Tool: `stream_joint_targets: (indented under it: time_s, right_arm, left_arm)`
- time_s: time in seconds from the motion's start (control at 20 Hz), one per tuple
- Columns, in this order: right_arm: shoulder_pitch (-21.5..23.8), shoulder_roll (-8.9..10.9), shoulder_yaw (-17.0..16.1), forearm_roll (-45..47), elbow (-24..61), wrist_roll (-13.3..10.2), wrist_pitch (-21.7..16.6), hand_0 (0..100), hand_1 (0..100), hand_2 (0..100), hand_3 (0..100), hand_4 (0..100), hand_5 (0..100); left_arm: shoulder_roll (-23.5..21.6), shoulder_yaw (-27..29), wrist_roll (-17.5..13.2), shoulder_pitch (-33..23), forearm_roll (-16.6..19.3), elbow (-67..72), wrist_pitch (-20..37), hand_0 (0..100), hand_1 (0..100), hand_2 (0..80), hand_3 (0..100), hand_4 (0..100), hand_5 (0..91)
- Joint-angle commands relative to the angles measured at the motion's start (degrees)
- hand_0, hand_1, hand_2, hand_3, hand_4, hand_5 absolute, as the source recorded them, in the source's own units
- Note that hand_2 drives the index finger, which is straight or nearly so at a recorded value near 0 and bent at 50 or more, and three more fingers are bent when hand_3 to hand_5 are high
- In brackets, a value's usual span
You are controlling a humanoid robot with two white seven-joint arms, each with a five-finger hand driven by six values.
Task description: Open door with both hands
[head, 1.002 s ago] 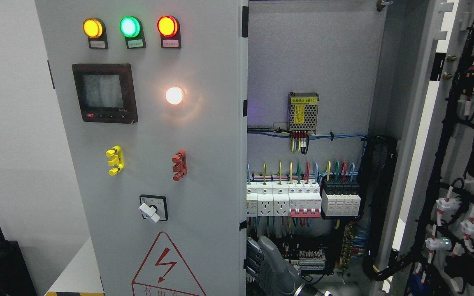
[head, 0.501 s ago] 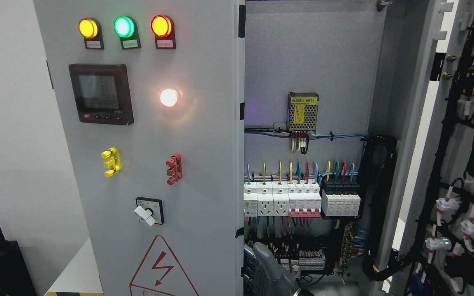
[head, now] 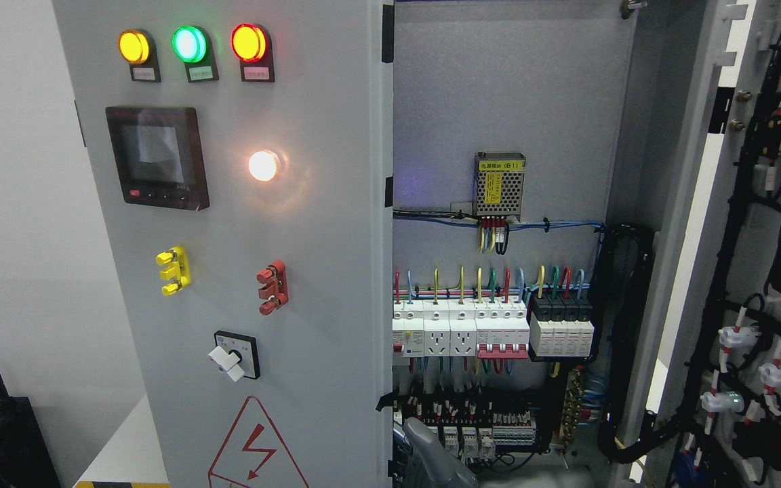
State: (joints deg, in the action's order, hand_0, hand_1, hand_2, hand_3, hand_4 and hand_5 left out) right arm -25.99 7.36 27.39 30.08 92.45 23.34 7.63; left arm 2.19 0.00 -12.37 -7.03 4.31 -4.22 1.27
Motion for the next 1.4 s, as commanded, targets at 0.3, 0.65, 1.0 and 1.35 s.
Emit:
stream_joint_targets:
  time_s: [0.3, 0.65, 1.0, 1.35]
  right_arm:
    - [2.52, -0.24, 2.31, 2.00, 5.37, 0.04, -0.16, 0, 0, 0, 0, 0, 0]
    - [3.40, -0.51, 3.54, 2.09, 7.13, 0.04, -0.25, 0, 0, 0, 0, 0, 0]
    - [3.84, -0.86, 5.21, 2.09, 8.62, 0.04, -0.25, 0, 0, 0, 0, 0, 0]
    - [4.36, -0.95, 6.45, 2.09, 9.15, 0.04, -0.25, 0, 0, 0, 0, 0, 0]
  left_arm:
    - [0.00, 0.35, -0.02, 0.00, 0.00, 0.00, -0.04, 0, 0, 0.0, 0, 3, 0.0]
    - [0.00, 0.35, -0.02, 0.00, 0.00, 0.00, -0.04, 0, 0, 0.0, 0, 3, 0.0]
    - [0.00, 0.35, -0.02, 0.00, 0.00, 0.00, -0.04, 0, 0, 0.0, 0, 3, 0.0]
    - [0.00, 0.35, -0.02, 0.00, 0.00, 0.00, -0.04, 0, 0, 0.0, 0, 3, 0.0]
